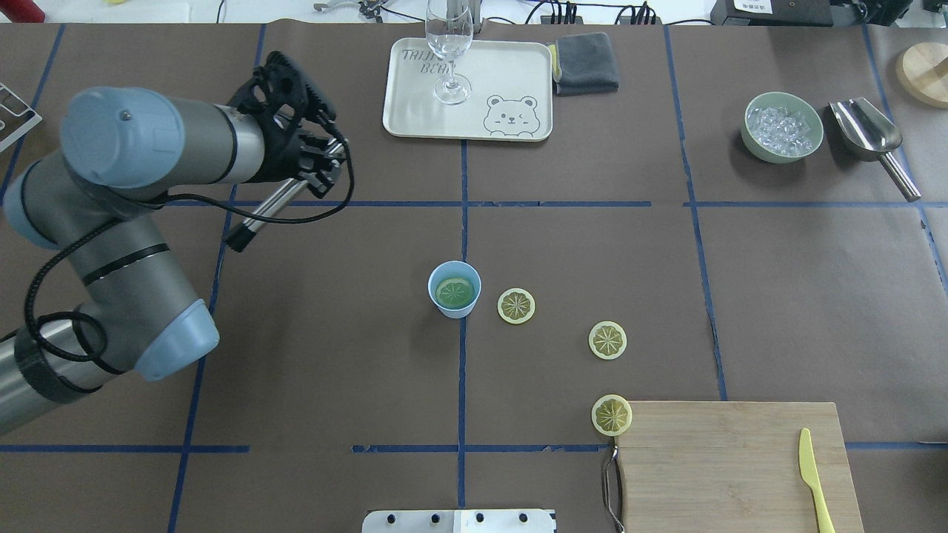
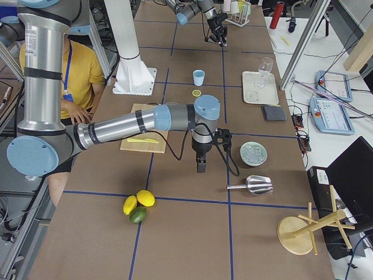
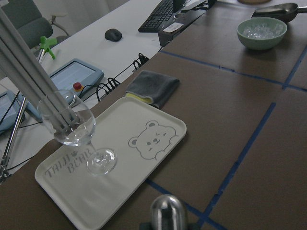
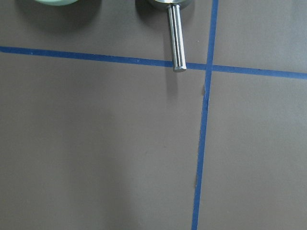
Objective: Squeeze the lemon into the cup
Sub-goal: 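Lift the rod out of the cup and carry it back toward its spot, then lower the metal rod onto the table and open the left gripper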
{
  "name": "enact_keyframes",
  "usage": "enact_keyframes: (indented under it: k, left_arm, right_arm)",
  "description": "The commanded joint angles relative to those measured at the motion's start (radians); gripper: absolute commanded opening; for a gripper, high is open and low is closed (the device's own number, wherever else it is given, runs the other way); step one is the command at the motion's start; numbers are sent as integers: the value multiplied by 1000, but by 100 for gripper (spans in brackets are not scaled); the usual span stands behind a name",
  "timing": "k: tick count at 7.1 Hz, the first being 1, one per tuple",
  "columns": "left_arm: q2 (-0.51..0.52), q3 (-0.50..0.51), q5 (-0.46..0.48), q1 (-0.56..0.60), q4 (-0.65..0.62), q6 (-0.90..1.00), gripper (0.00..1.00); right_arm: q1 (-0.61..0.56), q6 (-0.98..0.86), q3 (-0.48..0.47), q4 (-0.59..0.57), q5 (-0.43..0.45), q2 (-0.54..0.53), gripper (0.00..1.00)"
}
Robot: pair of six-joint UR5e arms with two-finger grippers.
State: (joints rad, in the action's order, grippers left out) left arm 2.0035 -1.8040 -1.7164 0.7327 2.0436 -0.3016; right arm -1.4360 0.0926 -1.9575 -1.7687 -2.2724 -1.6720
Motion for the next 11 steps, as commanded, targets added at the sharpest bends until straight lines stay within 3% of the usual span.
enact_keyframes:
  k: [1,3,5,9,11]
  left_arm:
    - [-164,-11,-19,66,-29,-1,0]
    - [-271,0,-17,91,-19,-252,0]
    - [-325,24,-11,91,-20,-385,0]
    - [-327,101,-2,77,-20,-588,0]
    - [-312,109,15,6,-25,-671,0]
  right_arm:
    - [-3,-1,2,0,1,0,100]
    - [-3,-1,2,0,4,2,100]
    - [-3,-1,2,0,5,3,100]
    - [-9,-1,0,2,2,3,100]
    - [-9,-1,0,2,-1,3,100]
